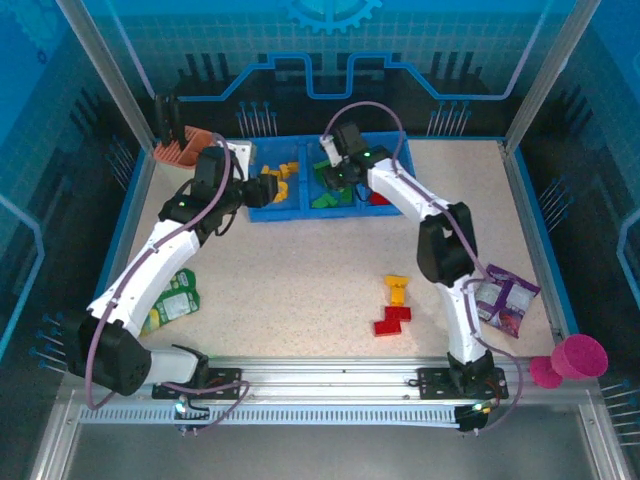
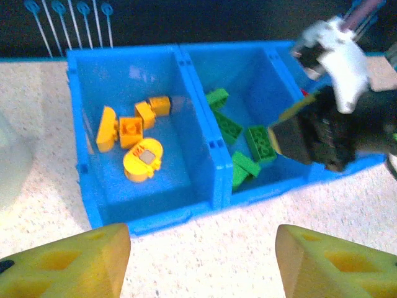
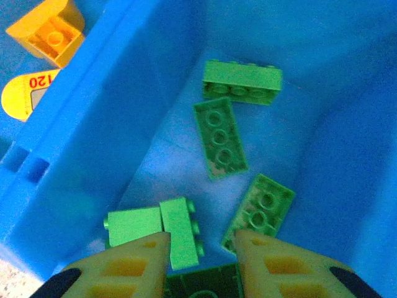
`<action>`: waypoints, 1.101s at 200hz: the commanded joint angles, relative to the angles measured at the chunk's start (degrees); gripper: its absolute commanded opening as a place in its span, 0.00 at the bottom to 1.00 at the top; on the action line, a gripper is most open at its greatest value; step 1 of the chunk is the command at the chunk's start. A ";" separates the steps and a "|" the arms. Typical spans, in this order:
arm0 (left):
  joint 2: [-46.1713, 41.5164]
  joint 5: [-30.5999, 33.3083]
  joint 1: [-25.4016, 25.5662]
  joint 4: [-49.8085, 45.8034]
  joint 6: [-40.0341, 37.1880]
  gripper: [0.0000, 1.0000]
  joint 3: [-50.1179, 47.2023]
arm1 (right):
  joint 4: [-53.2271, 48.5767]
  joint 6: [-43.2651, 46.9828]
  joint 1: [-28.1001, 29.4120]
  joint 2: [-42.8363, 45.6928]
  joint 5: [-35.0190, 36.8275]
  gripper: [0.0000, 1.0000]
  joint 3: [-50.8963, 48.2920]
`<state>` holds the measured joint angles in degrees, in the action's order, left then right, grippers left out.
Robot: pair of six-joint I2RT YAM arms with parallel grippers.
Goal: Sort the legos into containers by color
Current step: Place the lego in the container.
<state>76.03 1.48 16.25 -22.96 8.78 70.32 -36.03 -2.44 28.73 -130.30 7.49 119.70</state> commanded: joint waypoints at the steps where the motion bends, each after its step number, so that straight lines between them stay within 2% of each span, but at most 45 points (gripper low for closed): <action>1: -2.16 -4.44 1.68 -5.26 0.17 0.67 -0.73 | -4.44 3.95 1.07 -4.62 0.86 0.25 7.43; 62: -3.96 -6.12 7.92 -2.18 4.55 0.67 -7.23 | -5.54 4.17 1.58 -10.72 1.04 0.28 10.65; 93: -3.30 -6.43 9.02 -2.58 4.62 0.67 -7.50 | -4.28 4.80 1.73 -9.94 0.36 0.37 8.84; 140: -0.16 -7.09 11.18 -4.24 4.27 0.68 -6.10 | -2.78 5.99 1.58 -4.91 0.61 0.50 6.02; 182: 4.90 -8.65 18.02 -3.28 6.59 0.69 -5.20 | -1.19 7.20 1.32 1.80 -0.93 0.56 2.02; 220: 9.86 -10.62 24.90 -3.20 5.10 0.70 -3.45 | -0.54 9.05 -0.18 7.87 -4.81 0.64 -0.25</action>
<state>83.26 -6.35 37.87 -25.63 14.02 63.68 -37.63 5.02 29.74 -128.09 5.96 119.94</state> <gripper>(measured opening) 0.698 0.624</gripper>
